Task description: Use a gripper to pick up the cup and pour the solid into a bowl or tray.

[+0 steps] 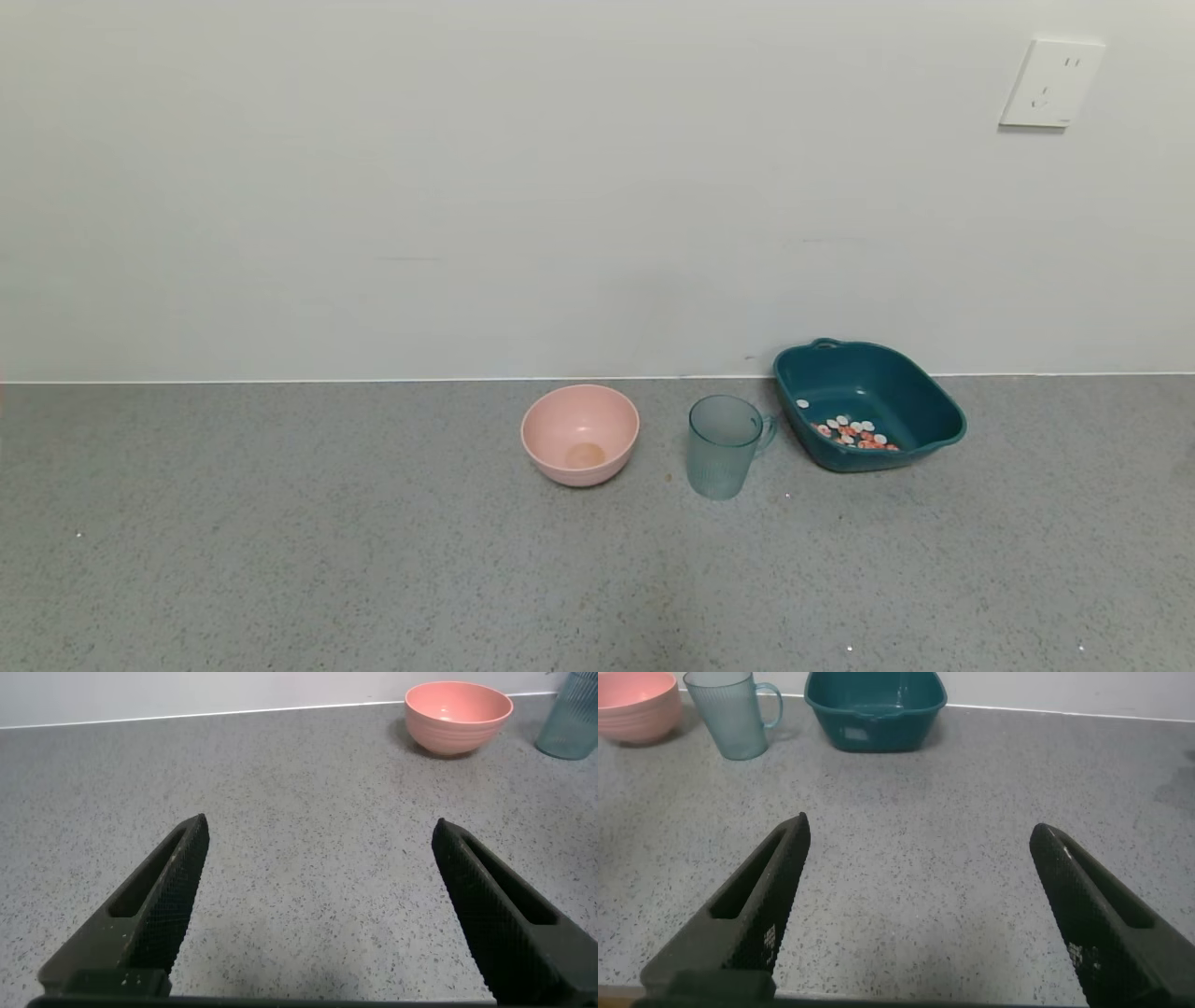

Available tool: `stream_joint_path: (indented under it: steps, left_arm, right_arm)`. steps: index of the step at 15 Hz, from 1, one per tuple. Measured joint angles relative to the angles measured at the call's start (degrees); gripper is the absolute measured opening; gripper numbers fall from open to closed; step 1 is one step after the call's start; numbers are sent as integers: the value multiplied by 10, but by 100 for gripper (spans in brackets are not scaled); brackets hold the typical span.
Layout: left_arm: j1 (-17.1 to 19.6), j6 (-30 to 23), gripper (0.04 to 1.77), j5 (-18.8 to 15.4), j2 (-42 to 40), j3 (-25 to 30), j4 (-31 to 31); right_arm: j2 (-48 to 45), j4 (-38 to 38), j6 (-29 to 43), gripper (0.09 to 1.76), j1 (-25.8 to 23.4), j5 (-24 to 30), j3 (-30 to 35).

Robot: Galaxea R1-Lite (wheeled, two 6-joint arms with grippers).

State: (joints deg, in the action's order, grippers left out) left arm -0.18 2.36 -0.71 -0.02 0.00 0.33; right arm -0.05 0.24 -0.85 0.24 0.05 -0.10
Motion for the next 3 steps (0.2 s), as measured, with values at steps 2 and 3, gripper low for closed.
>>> stream_joint_path:
  steps: [2,3]
  left_arm:
    - [0,0,172,0,0,0,0]
    - [0,0,172,0,0,0,0]
  right_arm:
    - [0,0,0,171,0,0,0]
    - [0,0,0,171,0,0,0]
